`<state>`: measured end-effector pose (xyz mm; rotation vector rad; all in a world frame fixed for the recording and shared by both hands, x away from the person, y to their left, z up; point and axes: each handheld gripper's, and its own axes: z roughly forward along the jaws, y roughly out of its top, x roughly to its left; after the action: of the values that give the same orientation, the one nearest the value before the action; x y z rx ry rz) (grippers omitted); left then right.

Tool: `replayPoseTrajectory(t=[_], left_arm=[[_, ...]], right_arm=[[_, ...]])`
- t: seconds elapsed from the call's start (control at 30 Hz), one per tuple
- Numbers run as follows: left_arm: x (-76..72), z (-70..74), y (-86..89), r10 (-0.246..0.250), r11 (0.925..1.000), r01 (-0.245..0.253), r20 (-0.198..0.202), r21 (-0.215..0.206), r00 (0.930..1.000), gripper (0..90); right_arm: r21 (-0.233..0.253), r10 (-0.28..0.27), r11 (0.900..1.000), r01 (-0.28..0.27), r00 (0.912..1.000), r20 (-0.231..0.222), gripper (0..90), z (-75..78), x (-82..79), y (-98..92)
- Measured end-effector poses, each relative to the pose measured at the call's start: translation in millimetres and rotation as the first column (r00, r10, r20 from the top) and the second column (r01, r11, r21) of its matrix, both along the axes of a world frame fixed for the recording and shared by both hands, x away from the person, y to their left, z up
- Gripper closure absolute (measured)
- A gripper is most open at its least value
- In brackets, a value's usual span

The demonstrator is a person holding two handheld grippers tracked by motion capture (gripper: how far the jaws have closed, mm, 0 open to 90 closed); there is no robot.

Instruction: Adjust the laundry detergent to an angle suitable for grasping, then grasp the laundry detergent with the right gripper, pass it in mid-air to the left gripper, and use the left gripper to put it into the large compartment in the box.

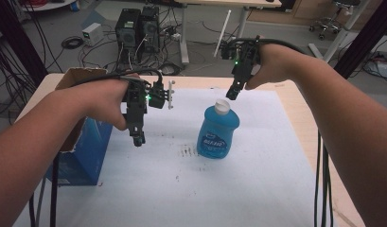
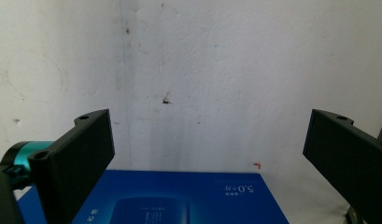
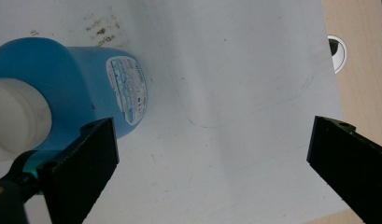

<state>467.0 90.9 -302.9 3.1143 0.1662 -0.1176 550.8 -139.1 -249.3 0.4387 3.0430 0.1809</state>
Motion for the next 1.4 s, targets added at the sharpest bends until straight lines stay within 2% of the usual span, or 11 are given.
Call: replayPoseTrajectory(t=[0.23,0.53,0.97,1.2,1.3,1.4], left_arm=[[-3.1,2.5,-3.2,0.017,0.9999,-0.017,0.002,0.003,0.9999,1.9],[-2.9,4.4,-4.2,0.005,1.0,-0.005,0.004,0.007,1.0,1.9],[-6.8,9.0,-3.1,0.021,0.9998,-0.021,0.014,0.004,0.9997,1.9],[-12.1,14.2,-1.4,0.016,0.9999,-0.016,0.029,-0.006,0.9994,1.9],[-13.1,17.4,-0.4,0.013,0.9999,-0.012,0.039,-0.011,0.9992,1.9],[-16.3,19.2,1.3,0.019,0.9997,-0.018,0.048,-0.016,0.9987,1.9]], right_arm=[[0.008,0.004,1.0,-0.004,1.0,0.004,1.2,2.5,0.0,-3.9],[0.016,0.004,1.0,-0.004,0.9999,0.01,1.2,2.8,1.7,-5.8],[0.024,-0.004,1.0,0.003,0.9999,0.016,1.1,6.7,-0.2,-9.3],[0.095,-0.021,0.995,0.018,0.9994,0.029,1.2,15.0,-6.4,-10.0],[0.177,-0.037,0.984,0.03,0.9988,0.033,1.1,19.3,-10.6,-9.8],[0.268,-0.074,0.961,0.065,0.9971,0.022,1.1,20.7,-15.3,-12.4]])
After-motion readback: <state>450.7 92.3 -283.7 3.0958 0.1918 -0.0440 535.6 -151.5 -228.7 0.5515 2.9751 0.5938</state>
